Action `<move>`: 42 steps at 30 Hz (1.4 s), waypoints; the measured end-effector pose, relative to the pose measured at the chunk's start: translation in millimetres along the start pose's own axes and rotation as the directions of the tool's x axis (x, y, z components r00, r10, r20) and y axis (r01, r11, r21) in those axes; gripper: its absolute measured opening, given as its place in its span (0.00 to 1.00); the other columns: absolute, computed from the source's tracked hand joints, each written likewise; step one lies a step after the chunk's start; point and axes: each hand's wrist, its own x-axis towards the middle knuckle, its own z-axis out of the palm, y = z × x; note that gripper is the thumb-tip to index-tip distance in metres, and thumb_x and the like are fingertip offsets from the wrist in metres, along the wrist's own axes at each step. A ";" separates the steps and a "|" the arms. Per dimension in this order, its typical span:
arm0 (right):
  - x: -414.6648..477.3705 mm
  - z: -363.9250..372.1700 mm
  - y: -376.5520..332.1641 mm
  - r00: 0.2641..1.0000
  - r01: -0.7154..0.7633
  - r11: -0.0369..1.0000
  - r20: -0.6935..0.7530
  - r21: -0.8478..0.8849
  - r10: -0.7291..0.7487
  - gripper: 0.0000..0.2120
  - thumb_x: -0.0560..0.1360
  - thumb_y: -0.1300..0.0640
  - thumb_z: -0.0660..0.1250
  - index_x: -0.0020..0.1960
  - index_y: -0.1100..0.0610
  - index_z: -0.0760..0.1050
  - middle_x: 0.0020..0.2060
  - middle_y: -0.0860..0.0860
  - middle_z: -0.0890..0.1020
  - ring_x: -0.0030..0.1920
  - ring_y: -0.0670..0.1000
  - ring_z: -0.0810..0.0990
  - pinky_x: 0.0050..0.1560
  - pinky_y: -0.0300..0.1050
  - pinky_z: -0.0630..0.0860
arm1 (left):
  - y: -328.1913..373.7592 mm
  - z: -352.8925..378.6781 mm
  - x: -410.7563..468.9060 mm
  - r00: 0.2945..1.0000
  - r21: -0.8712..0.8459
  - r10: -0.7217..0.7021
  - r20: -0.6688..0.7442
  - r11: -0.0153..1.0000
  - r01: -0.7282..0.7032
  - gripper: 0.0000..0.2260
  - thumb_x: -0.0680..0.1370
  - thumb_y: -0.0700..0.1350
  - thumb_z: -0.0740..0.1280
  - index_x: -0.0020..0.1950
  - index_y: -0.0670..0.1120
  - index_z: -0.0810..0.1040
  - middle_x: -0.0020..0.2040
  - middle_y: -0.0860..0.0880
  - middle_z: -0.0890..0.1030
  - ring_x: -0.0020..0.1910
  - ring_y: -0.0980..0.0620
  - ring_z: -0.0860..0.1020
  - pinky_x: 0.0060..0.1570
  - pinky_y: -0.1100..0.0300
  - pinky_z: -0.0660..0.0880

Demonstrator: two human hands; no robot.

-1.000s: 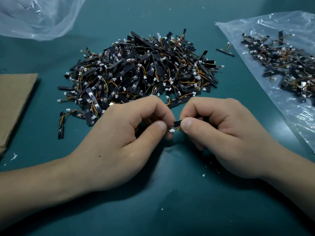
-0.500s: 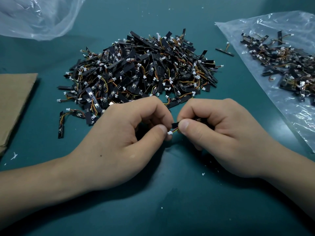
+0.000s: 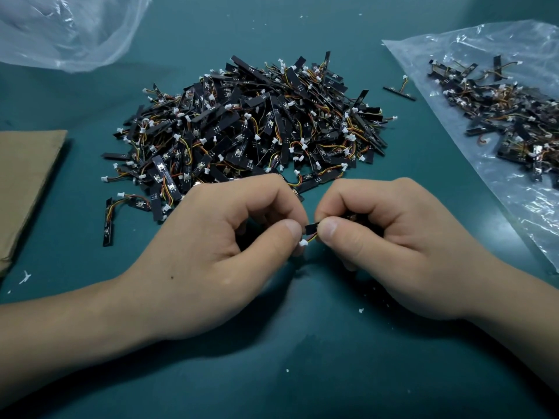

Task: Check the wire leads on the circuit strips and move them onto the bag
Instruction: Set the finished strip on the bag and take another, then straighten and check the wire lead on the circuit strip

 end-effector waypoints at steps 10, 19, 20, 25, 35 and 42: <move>0.0 -0.7 -1.0 1.000 0.014 1.000 0.007 -0.017 -0.014 0.08 0.80 0.55 0.66 0.42 0.51 0.76 0.30 0.46 0.77 0.30 0.48 0.75 0.32 0.36 0.68 | -6.5 -1.7 1.0 0.999 0.083 0.048 0.022 0.995 -0.050 0.03 0.75 0.42 0.72 0.47 0.49 0.80 0.37 0.61 0.78 0.35 0.65 0.76 0.40 0.78 0.67; -1.0 -0.1 0.8 1.000 0.001 0.996 0.014 0.095 -0.002 0.09 0.74 0.44 0.72 0.49 0.47 0.77 0.34 0.48 0.80 0.30 0.50 0.74 0.32 0.43 0.74 | -3.5 -12.1 4.7 0.994 0.216 0.078 0.075 0.972 -0.093 0.05 0.79 0.50 0.70 0.45 0.52 0.77 0.34 0.53 0.78 0.29 0.55 0.74 0.30 0.69 0.67; -0.9 0.6 0.7 1.000 -0.018 0.989 0.004 0.146 0.017 0.13 0.72 0.43 0.74 0.53 0.46 0.76 0.37 0.48 0.82 0.31 0.52 0.75 0.34 0.44 0.76 | -1.7 -13.1 5.1 0.995 0.201 0.064 0.072 0.977 -0.078 0.05 0.79 0.51 0.69 0.45 0.51 0.76 0.34 0.54 0.78 0.30 0.56 0.74 0.30 0.70 0.67; 0.5 2.2 3.0 0.997 -0.031 0.979 -0.063 0.200 0.044 0.25 0.71 0.47 0.79 0.64 0.42 0.74 0.45 0.45 0.86 0.34 0.53 0.78 0.39 0.44 0.79 | 5.4 -11.3 5.5 0.999 0.205 0.039 0.027 0.978 -0.044 0.05 0.78 0.48 0.70 0.43 0.52 0.76 0.33 0.55 0.81 0.30 0.58 0.78 0.32 0.72 0.69; -1.3 2.5 5.8 0.996 0.009 0.961 -0.086 0.275 0.016 0.32 0.70 0.60 0.79 0.69 0.42 0.71 0.40 0.49 0.85 0.32 0.52 0.78 0.37 0.35 0.75 | 4.7 -9.2 4.1 1.000 0.186 -0.004 0.003 0.983 0.003 0.06 0.77 0.49 0.70 0.42 0.53 0.76 0.32 0.55 0.82 0.30 0.57 0.80 0.32 0.70 0.70; 1.1 7.0 5.4 0.897 0.210 0.905 -0.294 -0.370 -0.329 0.12 0.74 0.56 0.77 0.54 0.54 0.79 0.50 0.44 0.77 0.50 0.46 0.77 0.51 0.40 0.73 | 5.1 -12.7 3.9 0.994 0.040 -0.063 0.088 0.997 0.060 0.07 0.76 0.52 0.69 0.41 0.51 0.77 0.32 0.50 0.83 0.27 0.54 0.78 0.29 0.68 0.70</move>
